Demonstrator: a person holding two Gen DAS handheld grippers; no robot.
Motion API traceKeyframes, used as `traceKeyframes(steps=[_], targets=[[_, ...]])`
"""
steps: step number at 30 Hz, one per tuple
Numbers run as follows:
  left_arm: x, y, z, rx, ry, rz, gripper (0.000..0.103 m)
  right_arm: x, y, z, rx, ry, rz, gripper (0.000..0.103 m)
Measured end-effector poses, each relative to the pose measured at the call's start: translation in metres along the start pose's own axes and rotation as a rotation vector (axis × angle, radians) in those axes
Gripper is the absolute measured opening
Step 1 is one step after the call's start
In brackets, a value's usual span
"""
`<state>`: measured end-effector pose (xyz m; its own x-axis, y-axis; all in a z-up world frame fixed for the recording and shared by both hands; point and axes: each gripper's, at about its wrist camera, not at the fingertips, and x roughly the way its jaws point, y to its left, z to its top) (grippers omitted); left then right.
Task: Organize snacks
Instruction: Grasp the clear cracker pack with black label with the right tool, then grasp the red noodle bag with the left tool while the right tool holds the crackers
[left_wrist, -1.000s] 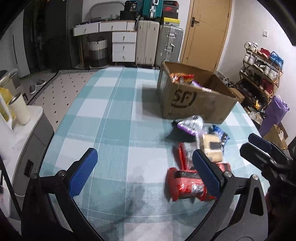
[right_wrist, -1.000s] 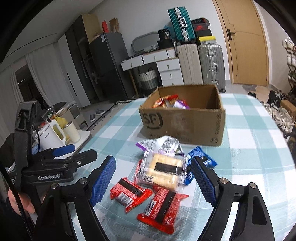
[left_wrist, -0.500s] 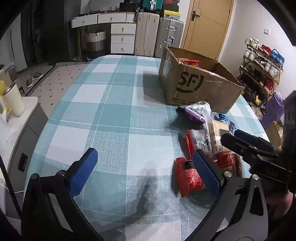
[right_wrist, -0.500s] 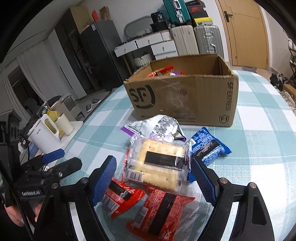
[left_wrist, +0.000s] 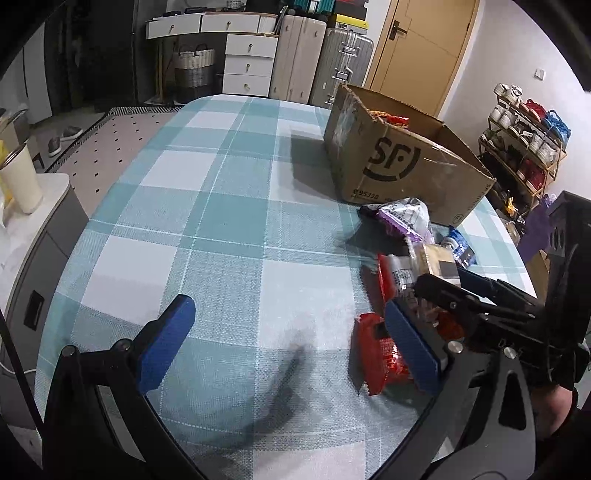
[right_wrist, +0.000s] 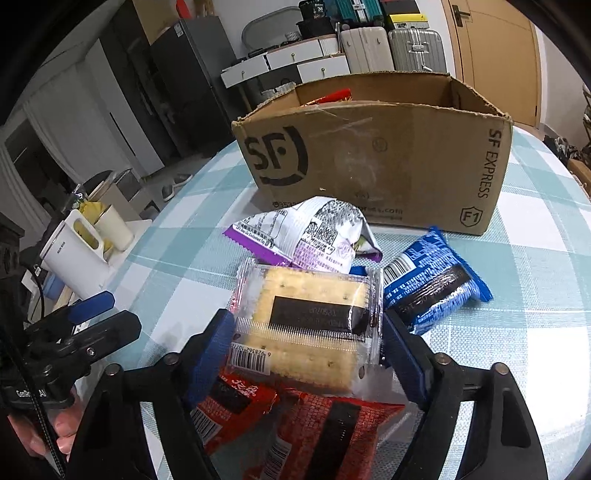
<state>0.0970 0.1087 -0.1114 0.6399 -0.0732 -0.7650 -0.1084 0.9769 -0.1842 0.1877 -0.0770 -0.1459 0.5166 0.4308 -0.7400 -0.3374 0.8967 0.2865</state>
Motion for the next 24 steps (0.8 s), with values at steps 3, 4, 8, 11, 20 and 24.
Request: traceKeyframes(steps=[3, 4, 8, 11, 20, 24], targets=[[0.001, 0.002, 0.000, -0.007, 0.003, 0.000, 0.102, -0.001, -0.004, -0.002, 0.026, 0.001, 0.032, 0.064], [0.001, 0.003, -0.001, -0.009, 0.003, 0.001, 0.102, -0.002, -0.004, -0.005, 0.031, -0.001, 0.035, 0.064], [0.001, 0.003, -0.002, -0.013, 0.006, 0.001, 0.102, -0.007, -0.008, -0.010, 0.054, -0.015, 0.055, 0.063], [-0.001, 0.002, -0.004, -0.007, 0.008, 0.003, 0.102, -0.012, -0.012, -0.013, 0.066, -0.026, 0.063, 0.063], [-0.006, -0.008, -0.007, 0.015, 0.014, -0.002, 0.102, -0.027, -0.013, -0.013, 0.071, -0.062, 0.080, 0.063], [-0.005, -0.017, -0.010, 0.031, 0.030, -0.021, 0.102, -0.037, -0.016, -0.015, 0.069, -0.083, 0.092, 0.063]])
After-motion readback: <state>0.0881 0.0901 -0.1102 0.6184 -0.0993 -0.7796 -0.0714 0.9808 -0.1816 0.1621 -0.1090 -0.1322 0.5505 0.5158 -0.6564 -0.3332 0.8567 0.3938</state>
